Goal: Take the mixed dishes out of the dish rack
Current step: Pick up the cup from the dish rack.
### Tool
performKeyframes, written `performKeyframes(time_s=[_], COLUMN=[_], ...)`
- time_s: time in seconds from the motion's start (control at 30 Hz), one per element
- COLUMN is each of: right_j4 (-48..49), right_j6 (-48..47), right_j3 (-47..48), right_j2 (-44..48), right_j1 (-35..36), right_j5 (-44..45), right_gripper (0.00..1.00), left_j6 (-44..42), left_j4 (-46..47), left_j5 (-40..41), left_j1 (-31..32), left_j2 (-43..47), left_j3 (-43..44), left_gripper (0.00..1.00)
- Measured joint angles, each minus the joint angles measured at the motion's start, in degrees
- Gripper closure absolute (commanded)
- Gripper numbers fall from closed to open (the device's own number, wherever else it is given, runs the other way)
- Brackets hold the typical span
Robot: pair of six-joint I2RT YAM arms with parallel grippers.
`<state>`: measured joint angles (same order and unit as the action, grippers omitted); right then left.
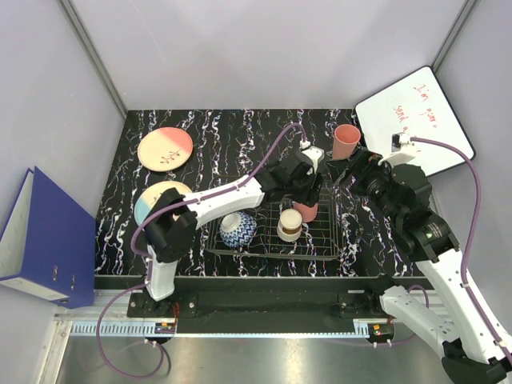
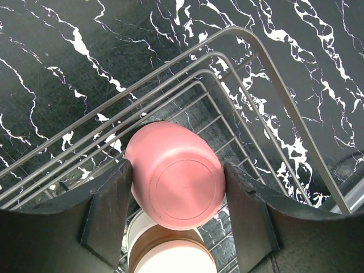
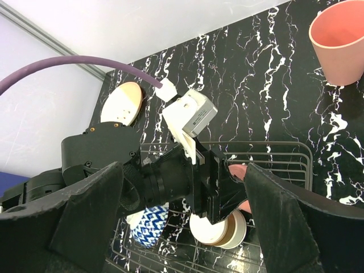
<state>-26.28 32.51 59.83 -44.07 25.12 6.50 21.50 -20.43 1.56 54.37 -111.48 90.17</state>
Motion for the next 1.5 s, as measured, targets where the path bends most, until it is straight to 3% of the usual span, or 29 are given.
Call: performKeyframes(time_s=[0.3,0.4,0.5,0.63,0.7,0.8,0.93,1.13,1.27,1.5], right_j4=[0.0,-0.1,-0.1,1.8,4.3,8.4,13.4,19.0,21.9,24.4], right_j6=[0.3,0.3,0.3,0.7,1.1,2.3,4.2,7.1,8.6,10.5], right_j3=[0.0,0.0,0.0,-1.4,-3.4,-5.5,-6.7,-7.8,-8.4,-10.2], right_j2=[1.1,1.8,3.0,6.6,8.7,10.6,9.5,7.6,6.3,5.1], right_j1=[0.0,0.0,0.0,0.0,0.0,0.0,0.0,0.0,0.0,0.0], right_j5=[0.1,0.2,0.5,-1.6,-3.7,-9.4,-15.7,-21.6,-23.8,-25.6], right_gripper=[0.05,0.05,0.06,0.1,0.11,0.12,0.13,0.14,0.14,0.18], left_j6=[-0.8,-1.0,1.2,12.2,19.4,33.6,49.3,62.9,65.9,66.9], left_j4=[-5.7,-7.5,-4.4,15.0,25.6,45.6,62.3,76.6,84.1,86.5], left_j5=[1.0,0.9,-3.2,-17.2,-22.9,-33.9,-42.0,-45.5,-46.1,-46.2], left_j1=[0.0,-0.6,-3.5,-15.9,-22.2,-25.8,-25.9,-25.7,-25.0,-23.6], left_j2=[5.5,11.2,21.4,39.2,43.3,40.5,30.4,25.5,25.9,25.9], left_j3=[0.3,2.9,2.2,-12.8,-19.7,-28.1,-34.4,-38.3,-38.1,-38.1], left_gripper=[0.88,1.0,1.0,1.0,1.0,1.0,1.0,1.0,1.0,1.0])
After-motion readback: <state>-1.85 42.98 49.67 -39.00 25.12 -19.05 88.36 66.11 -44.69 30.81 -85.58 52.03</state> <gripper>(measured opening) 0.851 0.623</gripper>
